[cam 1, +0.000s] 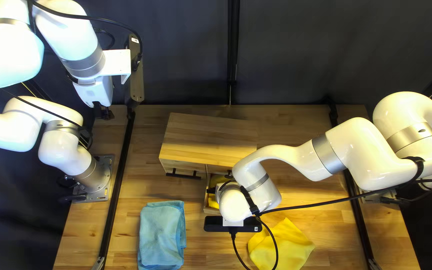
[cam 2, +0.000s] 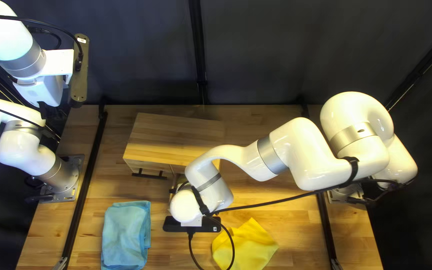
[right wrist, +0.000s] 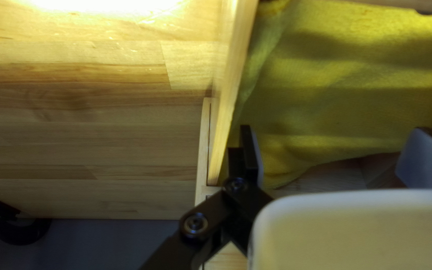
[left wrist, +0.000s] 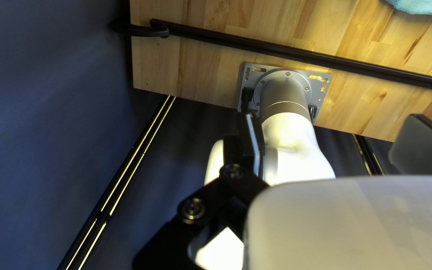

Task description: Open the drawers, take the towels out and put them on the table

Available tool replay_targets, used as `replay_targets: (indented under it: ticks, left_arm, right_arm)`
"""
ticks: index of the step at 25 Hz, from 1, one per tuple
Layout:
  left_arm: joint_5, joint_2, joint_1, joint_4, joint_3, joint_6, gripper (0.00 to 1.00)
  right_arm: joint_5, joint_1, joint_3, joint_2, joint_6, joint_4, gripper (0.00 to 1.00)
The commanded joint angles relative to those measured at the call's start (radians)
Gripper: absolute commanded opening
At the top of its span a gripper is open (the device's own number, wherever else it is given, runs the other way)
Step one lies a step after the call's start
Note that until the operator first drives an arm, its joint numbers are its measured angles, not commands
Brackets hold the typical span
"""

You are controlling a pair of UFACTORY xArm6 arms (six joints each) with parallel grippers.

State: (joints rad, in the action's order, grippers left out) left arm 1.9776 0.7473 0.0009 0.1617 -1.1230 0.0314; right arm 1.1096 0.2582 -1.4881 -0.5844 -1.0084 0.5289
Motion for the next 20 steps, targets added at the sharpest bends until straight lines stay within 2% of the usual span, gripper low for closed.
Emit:
replay_targets:
  ticks: [1,7,20]
  left_arm:
    - [0.000,0.000,0.000,0.000,0.000,0.000,1.00]
    - [0.000,0.000,0.000,0.000,0.000,0.000,1.00]
    - [0.000,0.000,0.000,0.000,0.000,0.000,1.00]
  right_arm:
    - [-0.001,-0.006,-0.015,-0.016,-0.003,0.005,1.00]
    - [-0.027,-0.012,0.017,-0.010,0.004,0.006,1.00]
    - [-0.058,-0.027,0.010,-0.036,-0.011,0.023,1.00]
